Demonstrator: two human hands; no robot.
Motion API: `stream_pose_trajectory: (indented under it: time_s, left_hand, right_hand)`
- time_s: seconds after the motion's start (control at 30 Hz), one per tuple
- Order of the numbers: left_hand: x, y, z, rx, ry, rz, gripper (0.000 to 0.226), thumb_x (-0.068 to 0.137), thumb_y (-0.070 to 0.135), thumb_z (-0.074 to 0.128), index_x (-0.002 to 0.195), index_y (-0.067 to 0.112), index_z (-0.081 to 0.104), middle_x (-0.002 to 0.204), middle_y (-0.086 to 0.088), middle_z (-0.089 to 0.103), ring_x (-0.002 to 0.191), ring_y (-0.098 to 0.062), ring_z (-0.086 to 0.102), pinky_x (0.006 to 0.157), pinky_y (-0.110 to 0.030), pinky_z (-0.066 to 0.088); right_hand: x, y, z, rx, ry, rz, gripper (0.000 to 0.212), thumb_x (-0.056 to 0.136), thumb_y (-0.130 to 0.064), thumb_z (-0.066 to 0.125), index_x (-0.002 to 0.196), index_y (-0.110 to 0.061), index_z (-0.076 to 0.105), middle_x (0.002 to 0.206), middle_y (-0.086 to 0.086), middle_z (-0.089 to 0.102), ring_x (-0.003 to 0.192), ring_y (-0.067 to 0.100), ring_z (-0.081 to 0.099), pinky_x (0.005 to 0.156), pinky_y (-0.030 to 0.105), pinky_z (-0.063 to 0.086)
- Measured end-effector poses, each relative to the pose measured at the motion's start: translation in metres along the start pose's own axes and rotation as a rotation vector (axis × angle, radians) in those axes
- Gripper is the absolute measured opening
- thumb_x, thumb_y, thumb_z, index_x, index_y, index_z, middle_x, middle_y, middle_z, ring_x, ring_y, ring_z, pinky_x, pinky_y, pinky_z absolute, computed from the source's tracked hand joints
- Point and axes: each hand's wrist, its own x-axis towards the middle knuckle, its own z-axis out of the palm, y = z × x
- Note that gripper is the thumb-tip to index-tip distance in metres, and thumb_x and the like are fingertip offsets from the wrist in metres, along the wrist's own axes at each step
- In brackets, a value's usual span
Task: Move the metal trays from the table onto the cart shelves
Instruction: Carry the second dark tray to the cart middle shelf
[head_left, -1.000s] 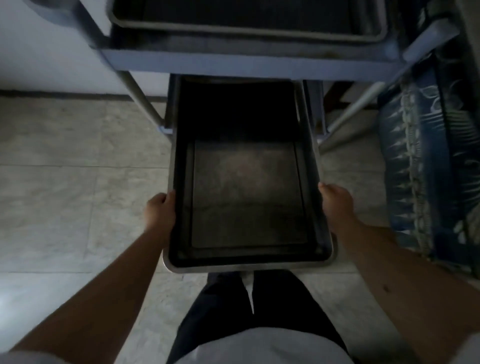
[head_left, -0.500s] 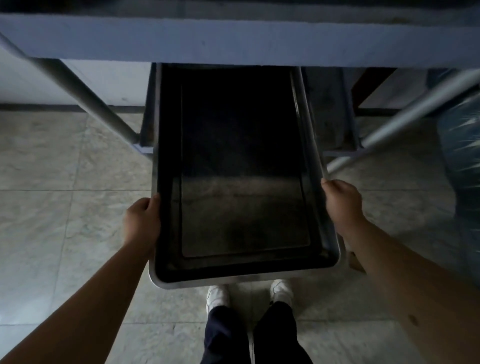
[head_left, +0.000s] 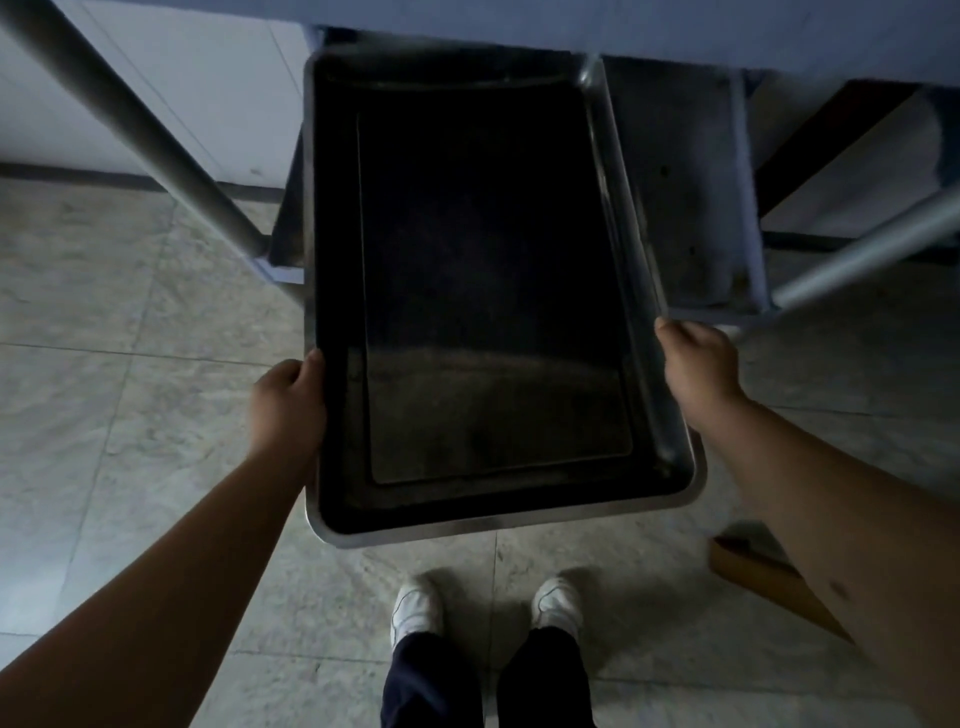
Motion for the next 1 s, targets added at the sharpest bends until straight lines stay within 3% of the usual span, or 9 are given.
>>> stream_pose_trajectory:
  time_s: [0.13, 0.23, 0.4, 0.5, 0.57, 0.63, 0.77, 0.87, 1.0]
  left_hand:
    - [-0.003, 0.000, 0.008, -0.012, 0.004, -0.035, 0.049, 0.097, 0.044, 0.051, 0.076, 0.002, 0.063, 0.068, -0.013, 0.060, 0.064, -0.025, 0.055, 0.061, -0.038, 0.041]
    - [-0.001, -0.003, 0.011, -0.047, 0.026, -0.055, 0.049, 0.097, 0.043, 0.052, 0.082, -0.002, 0.064, 0.073, -0.015, 0.061, 0.067, -0.023, 0.055, 0.060, -0.036, 0.041]
    - [-0.001, 0.000, 0.018, -0.088, 0.019, -0.103, 0.046, 0.094, 0.050, 0.052, 0.080, 0.008, 0.068, 0.075, -0.014, 0.067, 0.069, -0.024, 0.062, 0.064, -0.039, 0.050]
    - [-0.007, 0.012, 0.032, -0.161, 0.003, -0.163, 0.044, 0.093, 0.050, 0.053, 0.079, 0.011, 0.068, 0.083, -0.017, 0.071, 0.075, -0.027, 0.067, 0.074, -0.046, 0.056]
    - [-0.012, 0.020, 0.039, -0.203, 0.001, -0.190, 0.041, 0.095, 0.047, 0.053, 0.077, 0.012, 0.066, 0.089, -0.019, 0.072, 0.082, -0.032, 0.068, 0.081, -0.051, 0.056]
    - [-0.015, 0.023, 0.042, -0.237, 0.001, -0.216, 0.039, 0.096, 0.046, 0.053, 0.075, 0.016, 0.065, 0.090, -0.020, 0.072, 0.089, -0.036, 0.070, 0.082, -0.050, 0.056]
    - [-0.016, 0.025, 0.043, -0.293, -0.029, -0.255, 0.035, 0.096, 0.046, 0.054, 0.078, 0.019, 0.068, 0.095, -0.017, 0.074, 0.093, -0.035, 0.071, 0.088, -0.054, 0.057]
    - [-0.018, 0.027, 0.045, -0.340, -0.072, -0.291, 0.032, 0.094, 0.047, 0.053, 0.083, 0.022, 0.070, 0.092, -0.011, 0.076, 0.089, -0.030, 0.073, 0.088, -0.054, 0.057]
    - [-0.021, 0.027, 0.051, -0.406, -0.123, -0.286, 0.032, 0.096, 0.045, 0.050, 0.096, 0.020, 0.070, 0.097, -0.007, 0.077, 0.092, -0.026, 0.074, 0.089, -0.051, 0.058]
  right_hand:
    - [0.013, 0.002, 0.004, -0.033, -0.031, -0.001, 0.046, 0.091, -0.045, 0.054, 0.075, -0.003, 0.064, 0.072, 0.009, 0.059, 0.069, 0.018, 0.052, 0.062, 0.032, 0.037]
    - [0.024, 0.000, 0.009, -0.063, -0.048, -0.037, 0.048, 0.092, -0.045, 0.053, 0.058, -0.010, 0.047, 0.057, 0.002, 0.045, 0.055, 0.014, 0.041, 0.054, 0.034, 0.032]
    - [0.050, -0.013, 0.012, -0.198, -0.091, -0.113, 0.050, 0.097, -0.040, 0.049, 0.057, -0.012, 0.038, 0.055, 0.004, 0.040, 0.059, 0.024, 0.043, 0.054, 0.036, 0.027]
    - [0.064, -0.028, 0.002, -0.391, -0.119, -0.108, 0.048, 0.101, -0.043, 0.038, 0.076, -0.007, 0.057, 0.085, 0.024, 0.063, 0.088, 0.039, 0.059, 0.068, 0.035, 0.034]
    - [0.061, -0.033, -0.009, -0.481, -0.138, -0.031, 0.058, 0.102, -0.047, 0.029, 0.108, -0.001, 0.064, 0.118, 0.031, 0.061, 0.110, 0.043, 0.057, 0.083, 0.039, 0.040]
    - [0.038, -0.029, -0.024, -0.490, -0.028, -0.043, 0.060, 0.099, -0.052, 0.026, 0.120, -0.007, 0.059, 0.127, 0.027, 0.056, 0.117, 0.042, 0.053, 0.089, 0.044, 0.041]
    - [-0.053, 0.017, -0.034, -0.175, 0.329, 0.027, 0.061, 0.092, -0.048, 0.043, 0.124, 0.003, 0.054, 0.125, 0.030, 0.054, 0.118, 0.039, 0.049, 0.084, 0.035, 0.035]
    - [-0.117, 0.036, -0.012, 0.221, 0.155, 0.359, 0.045, 0.098, -0.047, 0.046, 0.111, -0.004, 0.054, 0.107, 0.018, 0.062, 0.097, 0.030, 0.062, 0.070, 0.029, 0.037]
    - [-0.139, 0.021, 0.024, 0.535, 0.053, 0.372, 0.021, 0.099, -0.044, 0.048, 0.098, -0.023, 0.054, 0.073, -0.009, 0.070, 0.066, 0.007, 0.066, 0.062, 0.024, 0.049]
